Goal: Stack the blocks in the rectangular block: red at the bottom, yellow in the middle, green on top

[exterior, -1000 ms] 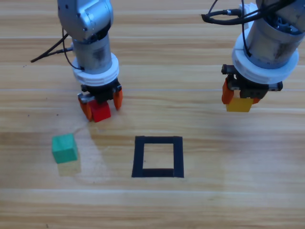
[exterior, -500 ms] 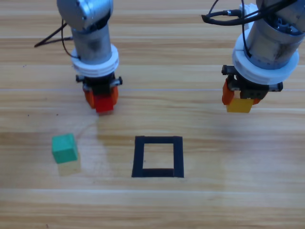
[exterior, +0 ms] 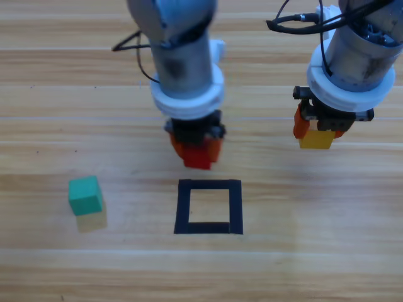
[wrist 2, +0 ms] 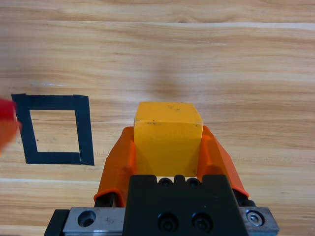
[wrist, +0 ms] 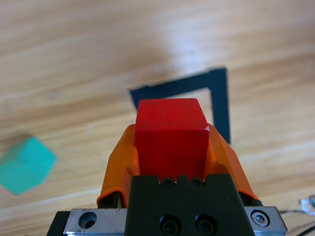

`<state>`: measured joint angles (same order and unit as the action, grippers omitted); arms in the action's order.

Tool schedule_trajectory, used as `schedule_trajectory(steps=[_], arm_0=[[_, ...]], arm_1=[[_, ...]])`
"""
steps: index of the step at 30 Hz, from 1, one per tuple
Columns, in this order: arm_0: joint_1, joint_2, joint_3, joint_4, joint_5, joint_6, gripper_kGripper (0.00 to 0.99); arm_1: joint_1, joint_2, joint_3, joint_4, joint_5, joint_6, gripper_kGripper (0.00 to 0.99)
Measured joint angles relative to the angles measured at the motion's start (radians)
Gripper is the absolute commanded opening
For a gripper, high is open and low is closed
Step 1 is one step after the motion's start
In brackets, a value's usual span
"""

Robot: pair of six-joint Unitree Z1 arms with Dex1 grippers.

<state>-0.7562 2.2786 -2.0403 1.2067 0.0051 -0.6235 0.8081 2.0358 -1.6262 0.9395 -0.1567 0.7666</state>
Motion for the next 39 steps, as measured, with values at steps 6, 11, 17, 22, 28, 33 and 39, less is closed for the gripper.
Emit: schedule_trajectory(steps=[6, 11, 17, 22, 28, 33, 39], arm_0=[[-0.115, 0.000, 0.003, 0.000, 0.000, -0.104, 0.021], [-0.132, 0.001, 0.015, 0.000, 0.014, -0.268, 0.025], [-0.132, 0.001, 0.047, 0.000, 0.036, -0.398, 0.025], [-0.132, 0.006, 0.058, 0.000, 0.047, -0.417, 0.025], [-0.132, 0.041, 0.058, 0.000, 0.066, -0.398, 0.025], [-0.132, 0.054, 0.059, -0.001, 0.068, -0.397, 0.025], [-0.135, 0.060, 0.064, -0.028, 0.068, -0.392, 0.025]], arm_1=[[0.000, 0.000, 0.000, 0.000, 0.000, -0.001, 0.189], [0.000, 0.000, 0.000, 0.000, 0.000, -0.004, 0.189], [0.000, 0.000, 0.000, 0.000, 0.000, -0.004, 0.189], [0.000, 0.000, 0.000, 0.000, 0.001, -0.004, 0.189], [0.000, 0.000, 0.000, 0.000, 0.001, -0.004, 0.189], [0.000, 0.000, 0.000, 0.000, 0.001, -0.004, 0.189], [0.000, 0.000, 0.000, 0.000, 0.001, -0.005, 0.189]])
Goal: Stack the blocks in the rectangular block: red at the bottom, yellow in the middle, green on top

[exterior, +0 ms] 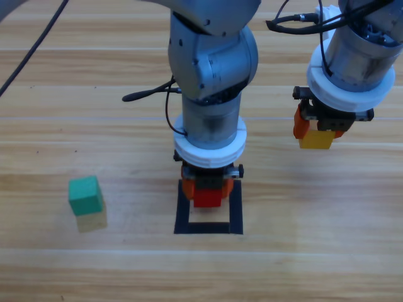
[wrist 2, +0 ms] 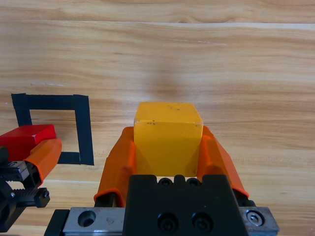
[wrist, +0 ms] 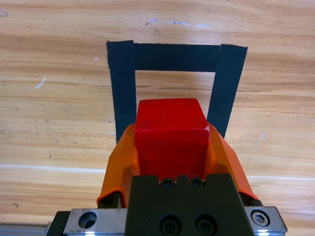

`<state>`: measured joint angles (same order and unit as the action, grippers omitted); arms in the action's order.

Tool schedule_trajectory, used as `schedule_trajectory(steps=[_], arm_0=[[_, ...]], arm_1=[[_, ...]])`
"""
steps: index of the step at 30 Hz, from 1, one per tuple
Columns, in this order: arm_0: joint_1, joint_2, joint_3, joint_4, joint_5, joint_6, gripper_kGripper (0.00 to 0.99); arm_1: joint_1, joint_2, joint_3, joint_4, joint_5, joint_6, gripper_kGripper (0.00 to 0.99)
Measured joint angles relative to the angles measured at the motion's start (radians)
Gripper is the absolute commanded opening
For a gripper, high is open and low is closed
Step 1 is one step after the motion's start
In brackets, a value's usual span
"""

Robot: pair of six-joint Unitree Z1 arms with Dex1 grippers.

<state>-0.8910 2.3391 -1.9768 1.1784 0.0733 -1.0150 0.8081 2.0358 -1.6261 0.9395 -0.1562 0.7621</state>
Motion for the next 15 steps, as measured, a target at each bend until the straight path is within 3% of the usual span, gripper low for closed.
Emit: schedule_trajectory(steps=[15], arm_0=[[-0.005, 0.000, 0.062, -0.055, 0.000, 0.012, 0.025]], arm_1=[[0.000, 0.000, 0.000, 0.000, 0.000, 0.000, 0.189]])
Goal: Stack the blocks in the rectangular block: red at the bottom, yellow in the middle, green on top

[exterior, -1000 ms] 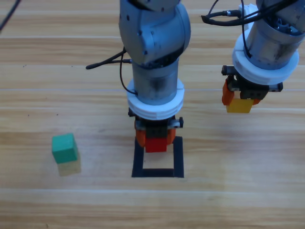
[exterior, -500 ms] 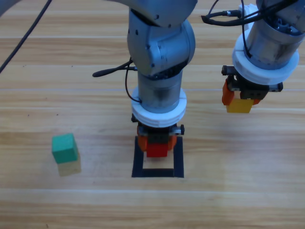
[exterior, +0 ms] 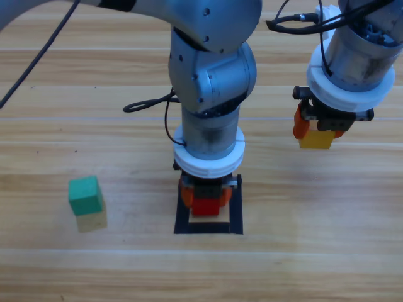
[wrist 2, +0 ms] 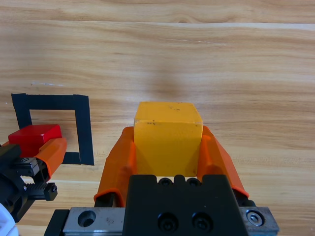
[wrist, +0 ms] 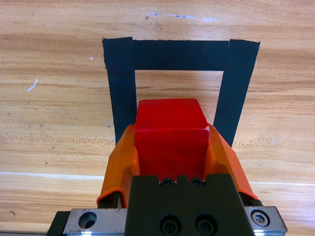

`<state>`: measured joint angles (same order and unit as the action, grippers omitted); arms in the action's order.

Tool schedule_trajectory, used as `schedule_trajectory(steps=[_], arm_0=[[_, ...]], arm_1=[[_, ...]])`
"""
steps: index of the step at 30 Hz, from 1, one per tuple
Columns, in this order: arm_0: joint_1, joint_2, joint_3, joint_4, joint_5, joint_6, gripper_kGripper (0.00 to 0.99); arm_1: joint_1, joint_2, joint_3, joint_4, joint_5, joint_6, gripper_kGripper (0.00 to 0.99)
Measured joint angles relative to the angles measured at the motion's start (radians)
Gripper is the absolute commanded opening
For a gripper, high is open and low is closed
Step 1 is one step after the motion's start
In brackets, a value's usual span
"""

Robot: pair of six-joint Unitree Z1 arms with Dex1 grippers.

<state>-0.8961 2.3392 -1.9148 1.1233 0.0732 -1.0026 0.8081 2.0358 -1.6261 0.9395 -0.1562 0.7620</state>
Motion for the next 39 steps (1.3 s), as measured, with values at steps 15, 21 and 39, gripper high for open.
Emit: schedule_trajectory(steps=[15, 21, 39], arm_0=[[0.000, 0.001, 0.012, -0.042, 0.000, 0.000, 0.025], [0.000, 0.004, 0.013, -0.043, 0.000, 0.000, 0.025], [0.000, 0.017, 0.012, -0.044, 0.000, 0.001, 0.495]], arm_1=[[0.000, 0.000, 0.000, 0.000, 0.000, 0.000, 0.189], [0.000, 0.000, 0.005, 0.000, 0.000, 0.000, 0.189], [0.000, 0.000, 0.008, 0.000, 0.000, -0.001, 0.190]])
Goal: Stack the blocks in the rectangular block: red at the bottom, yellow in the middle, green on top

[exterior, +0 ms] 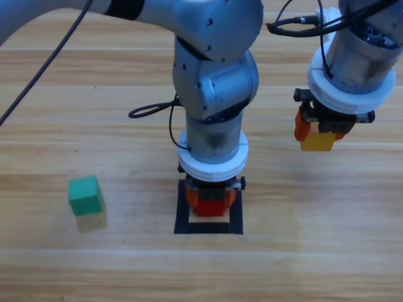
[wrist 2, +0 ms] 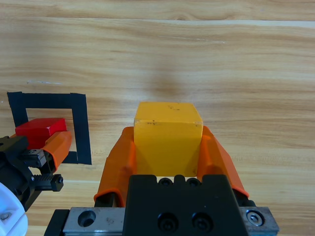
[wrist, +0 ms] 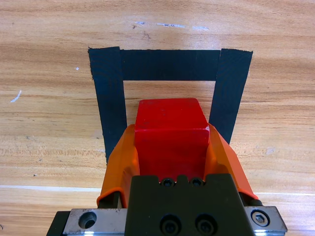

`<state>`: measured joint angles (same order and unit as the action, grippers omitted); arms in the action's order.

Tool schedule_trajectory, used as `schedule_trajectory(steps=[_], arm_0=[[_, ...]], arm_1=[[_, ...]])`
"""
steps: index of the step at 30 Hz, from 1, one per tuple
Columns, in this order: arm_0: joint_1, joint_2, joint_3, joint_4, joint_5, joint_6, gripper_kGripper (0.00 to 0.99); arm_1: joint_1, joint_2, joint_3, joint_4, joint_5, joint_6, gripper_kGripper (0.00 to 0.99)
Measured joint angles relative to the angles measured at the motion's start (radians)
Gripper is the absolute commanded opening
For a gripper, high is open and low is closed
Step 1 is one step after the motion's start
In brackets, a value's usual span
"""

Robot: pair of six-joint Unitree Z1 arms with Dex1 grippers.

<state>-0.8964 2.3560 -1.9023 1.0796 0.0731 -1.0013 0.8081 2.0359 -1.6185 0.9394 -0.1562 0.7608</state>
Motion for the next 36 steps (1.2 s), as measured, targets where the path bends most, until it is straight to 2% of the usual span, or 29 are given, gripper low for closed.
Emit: schedule_trajectory(steps=[3, 5, 22, 26, 31, 36], arm_0=[[-0.001, 0.000, 0.000, 0.000, 0.000, 0.000, 0.876], [-0.002, 0.000, 0.000, 0.000, 0.000, 0.000, 0.957], [-0.008, -0.005, -0.001, 0.001, 0.002, -0.015, 0.963], [-0.017, -0.050, -0.040, 0.071, 0.037, -0.015, 0.963], [-0.016, -0.230, -0.123, 0.147, 0.101, -0.015, 0.960], [0.032, -0.522, -0.011, 0.155, 0.128, -0.015, 0.959]], arm_1=[[0.000, 0.000, 0.001, 0.000, 0.000, 0.000, 0.189], [0.000, 0.000, 0.001, 0.000, 0.000, 0.000, 0.189], [0.000, 0.000, 0.001, 0.000, 0.000, -0.001, 0.189], [0.000, 0.000, 0.003, 0.000, 0.000, -0.001, 0.189], [0.000, 0.000, 0.009, 0.000, 0.000, -0.001, 0.189], [0.001, 0.000, 0.010, 0.000, 0.000, -0.001, 0.189]])
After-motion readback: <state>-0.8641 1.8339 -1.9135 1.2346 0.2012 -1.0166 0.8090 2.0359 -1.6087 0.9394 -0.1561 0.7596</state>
